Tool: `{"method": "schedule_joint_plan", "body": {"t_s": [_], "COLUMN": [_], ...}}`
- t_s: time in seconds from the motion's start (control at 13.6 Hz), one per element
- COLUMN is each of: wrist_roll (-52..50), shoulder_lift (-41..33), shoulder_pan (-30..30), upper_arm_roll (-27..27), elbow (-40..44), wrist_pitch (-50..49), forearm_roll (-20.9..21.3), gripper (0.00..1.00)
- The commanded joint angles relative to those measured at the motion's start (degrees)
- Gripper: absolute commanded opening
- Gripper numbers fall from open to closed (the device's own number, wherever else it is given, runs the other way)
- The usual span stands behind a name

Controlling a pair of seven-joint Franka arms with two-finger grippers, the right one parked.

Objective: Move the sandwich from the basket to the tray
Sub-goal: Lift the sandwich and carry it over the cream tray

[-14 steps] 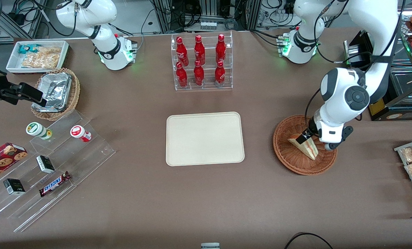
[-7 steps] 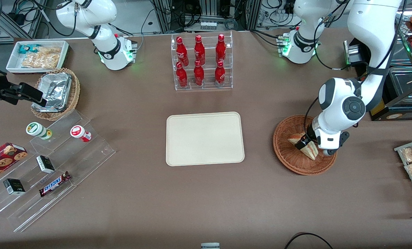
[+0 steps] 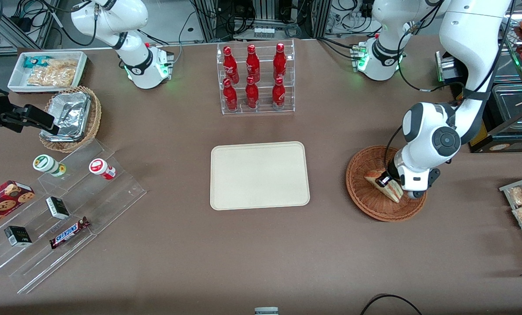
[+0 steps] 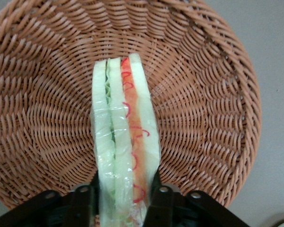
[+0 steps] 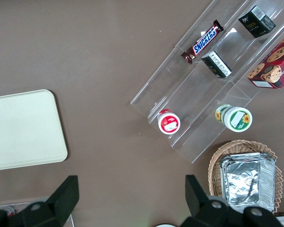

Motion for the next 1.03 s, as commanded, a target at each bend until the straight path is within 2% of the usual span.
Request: {"method": "schedule_joint_plan", "body": {"t_s": [0.0, 0.22, 0.44, 0.66, 0.95], "wrist_roll": [-0.28, -0.28, -0.98, -3.44, -2.74], "shoulder_lift": [-3.45, -5.04, -3.03, -1.01, 5.49], "shoulder_pan": [0.43, -0.35, -3.07, -13.24, -23.19], "upper_arm_roll": [0.29, -0.4, -4.44, -4.8, -4.89], "elbow": [2.87, 14.45, 29.13, 33.04, 36.02], "wrist_pitch": [-6.83, -23.5, -36.64, -37.28, -34.39], "forearm_roll": [0.61, 1.83, 1.23, 1.39, 1.22], "gripper": [0.07, 0.07, 0.06, 0.07, 0.08]}}
